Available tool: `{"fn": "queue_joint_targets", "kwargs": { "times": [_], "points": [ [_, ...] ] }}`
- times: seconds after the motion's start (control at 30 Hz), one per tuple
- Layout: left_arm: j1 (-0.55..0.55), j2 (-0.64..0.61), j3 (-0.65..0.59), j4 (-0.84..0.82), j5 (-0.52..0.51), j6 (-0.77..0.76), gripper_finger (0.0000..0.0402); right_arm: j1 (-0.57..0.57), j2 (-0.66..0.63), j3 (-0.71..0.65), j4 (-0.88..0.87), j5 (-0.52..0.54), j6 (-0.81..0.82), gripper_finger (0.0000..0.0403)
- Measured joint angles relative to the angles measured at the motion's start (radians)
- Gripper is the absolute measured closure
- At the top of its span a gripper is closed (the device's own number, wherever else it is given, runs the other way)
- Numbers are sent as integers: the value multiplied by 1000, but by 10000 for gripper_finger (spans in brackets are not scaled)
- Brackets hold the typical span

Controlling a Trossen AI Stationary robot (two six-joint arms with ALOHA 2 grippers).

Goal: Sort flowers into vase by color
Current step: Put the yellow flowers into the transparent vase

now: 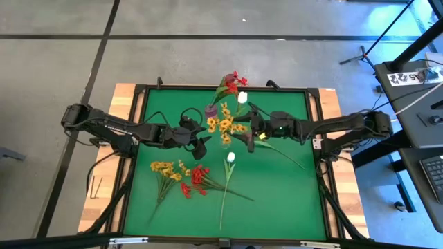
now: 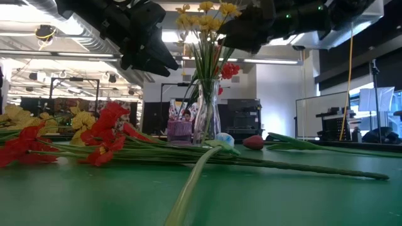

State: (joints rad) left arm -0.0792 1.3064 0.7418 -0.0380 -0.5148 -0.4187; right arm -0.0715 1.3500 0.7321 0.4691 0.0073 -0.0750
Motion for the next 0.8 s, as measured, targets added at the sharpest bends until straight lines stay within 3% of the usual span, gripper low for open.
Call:
{"fn": "queue_joint_targets", "kwargs": {
  "times": [0.33,0.6,0.8],
  "points": [
    [0,0,0,0,44,-47,198,22,-69,61,-253,-75,-7,102],
    [-2,-4,0,-46,69,-43,198,85,-116,150,-523,59,-41,102],
    [-2,-64,100,-368,85,-128,198,172,-154,237,-741,195,-27,102]
  ]
}}
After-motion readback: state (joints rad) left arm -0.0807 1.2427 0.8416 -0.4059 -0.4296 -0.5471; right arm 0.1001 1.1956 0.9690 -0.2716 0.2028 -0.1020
